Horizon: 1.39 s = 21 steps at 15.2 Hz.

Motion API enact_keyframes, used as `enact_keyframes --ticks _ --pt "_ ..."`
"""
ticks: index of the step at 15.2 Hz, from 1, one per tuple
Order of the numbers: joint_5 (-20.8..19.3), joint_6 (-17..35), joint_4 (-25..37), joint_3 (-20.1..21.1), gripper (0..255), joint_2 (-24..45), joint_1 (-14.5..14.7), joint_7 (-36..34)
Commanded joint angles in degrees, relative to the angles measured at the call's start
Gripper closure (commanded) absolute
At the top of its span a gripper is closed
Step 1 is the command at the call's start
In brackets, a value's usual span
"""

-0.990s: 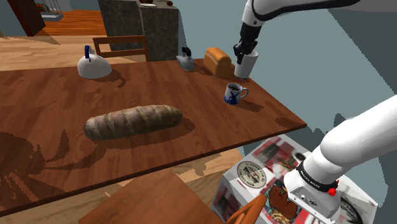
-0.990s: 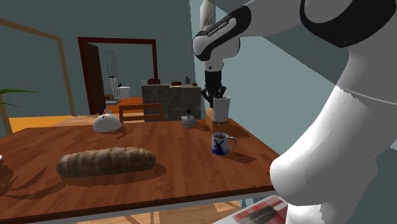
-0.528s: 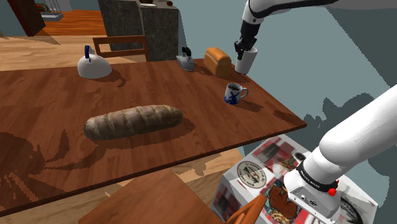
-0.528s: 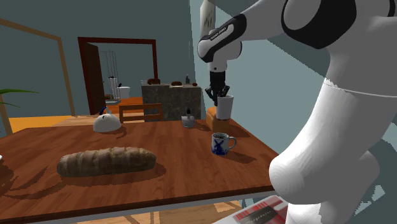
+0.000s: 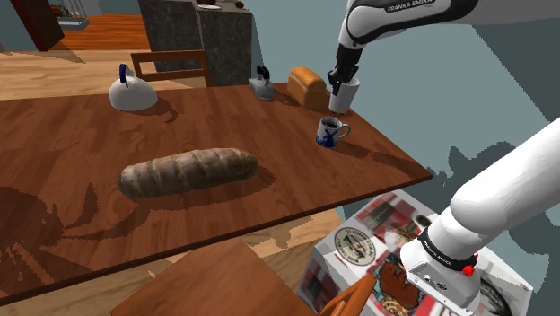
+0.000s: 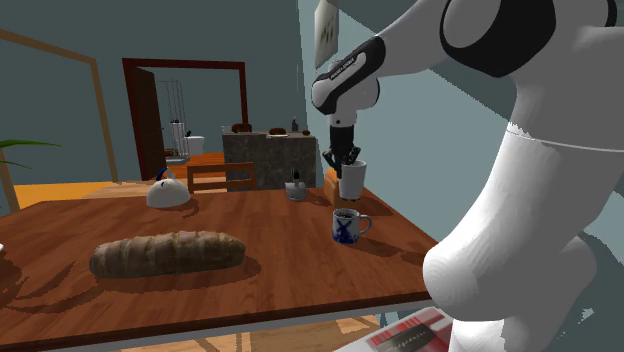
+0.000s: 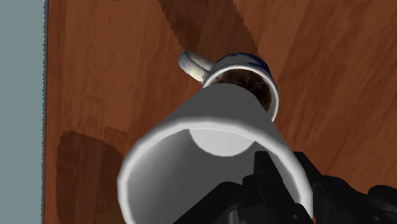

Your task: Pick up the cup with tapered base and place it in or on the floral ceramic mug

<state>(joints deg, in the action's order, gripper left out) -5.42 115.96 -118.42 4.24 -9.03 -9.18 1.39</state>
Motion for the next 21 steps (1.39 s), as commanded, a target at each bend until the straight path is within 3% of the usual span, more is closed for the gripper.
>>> enact_keyframes --ticks 1,9,16,17,21 --pt "-0.1 1.7 -1.4 0.0 255 0.2 0.0 -0.2" --pt "-0.6 7.7 -5.9 0.0 255 1.8 -0.1 -0.9" --pt "-0.6 7.7 -5.9 0.0 255 1.8 -0.1 -0.9" --pt "-0.6 7.7 -5.9 0.0 0 1.8 -0.1 -0.9" --pt "-0.6 7.7 -5.9 0.0 0 1.8 -0.1 -0.9"
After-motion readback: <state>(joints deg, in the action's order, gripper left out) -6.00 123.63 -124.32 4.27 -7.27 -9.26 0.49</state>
